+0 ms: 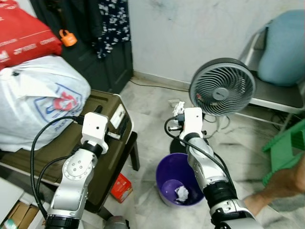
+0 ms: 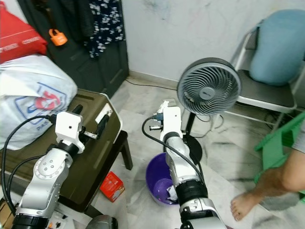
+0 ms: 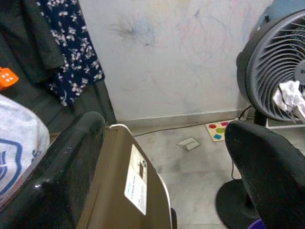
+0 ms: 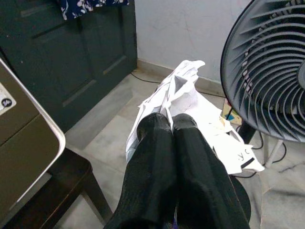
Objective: Clean up the room
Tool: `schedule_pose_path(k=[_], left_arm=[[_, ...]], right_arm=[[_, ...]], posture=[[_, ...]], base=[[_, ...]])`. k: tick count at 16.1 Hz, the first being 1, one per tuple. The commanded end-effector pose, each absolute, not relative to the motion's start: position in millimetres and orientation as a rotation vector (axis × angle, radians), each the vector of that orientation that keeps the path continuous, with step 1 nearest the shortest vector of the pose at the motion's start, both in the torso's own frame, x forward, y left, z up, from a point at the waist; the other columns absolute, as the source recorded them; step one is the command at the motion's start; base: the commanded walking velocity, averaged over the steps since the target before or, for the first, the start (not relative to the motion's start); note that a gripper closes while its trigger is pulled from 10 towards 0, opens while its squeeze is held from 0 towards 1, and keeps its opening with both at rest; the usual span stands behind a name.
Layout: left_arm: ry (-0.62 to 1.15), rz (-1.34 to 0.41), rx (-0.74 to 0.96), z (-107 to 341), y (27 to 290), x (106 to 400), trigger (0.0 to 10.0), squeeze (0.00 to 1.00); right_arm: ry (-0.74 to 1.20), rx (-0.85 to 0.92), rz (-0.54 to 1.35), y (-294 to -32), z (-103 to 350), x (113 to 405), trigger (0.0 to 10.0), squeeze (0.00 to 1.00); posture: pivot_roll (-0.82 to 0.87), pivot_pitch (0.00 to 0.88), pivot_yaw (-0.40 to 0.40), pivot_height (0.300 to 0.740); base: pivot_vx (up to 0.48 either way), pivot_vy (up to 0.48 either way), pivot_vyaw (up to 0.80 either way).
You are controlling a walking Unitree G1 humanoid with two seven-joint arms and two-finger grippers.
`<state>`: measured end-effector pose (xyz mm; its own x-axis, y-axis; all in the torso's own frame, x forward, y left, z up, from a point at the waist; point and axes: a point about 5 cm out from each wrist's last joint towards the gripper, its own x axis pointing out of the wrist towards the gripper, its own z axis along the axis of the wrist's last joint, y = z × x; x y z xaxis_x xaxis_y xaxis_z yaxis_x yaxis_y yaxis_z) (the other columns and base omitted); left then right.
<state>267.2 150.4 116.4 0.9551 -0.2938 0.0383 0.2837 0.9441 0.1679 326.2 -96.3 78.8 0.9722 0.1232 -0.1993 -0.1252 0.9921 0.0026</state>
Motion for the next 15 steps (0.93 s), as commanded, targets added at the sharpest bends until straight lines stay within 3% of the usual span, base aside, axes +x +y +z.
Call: schedule_pose_path(k=[1,7,12,15], left_arm=[[-0.09,-0.316,0.182,122.5,147.9,264.5,10.0,0.0],[-0.098,-0.361,0.219,124.8,147.2,260.6,10.0,0.0],[-0.136,-0.392,0.31,133.8,151.0,257.0,10.0,0.0],[-0.096,-0.413,0.323,134.3,162.8,233.7,10.0,0.0]], right_arm=[[0.218,-0.002,0.114,-94.3,79.8,329.8,10.0,0.0],[0.279,0.016,0.092,-91.4,66.6,330.9,10.0,0.0],[0.371,0.052,0.051,-87.8,50.0,331.4,10.0,0.0],[0.417,0.043,0.051,-80.2,35.5,322.3,10.0,0.0]], posture=[[0.12,0.022,-0.023,0.74],[0.11,0.032,-0.038,0.74],[0.18,0.047,-0.04,0.74],[0.23,0.106,-0.034,0.74]], base=[[0.0,0.0,-0.52],[0.0,0.0,-0.74],[0.0,0.0,0.0],[0.0,0.0,0.0]])
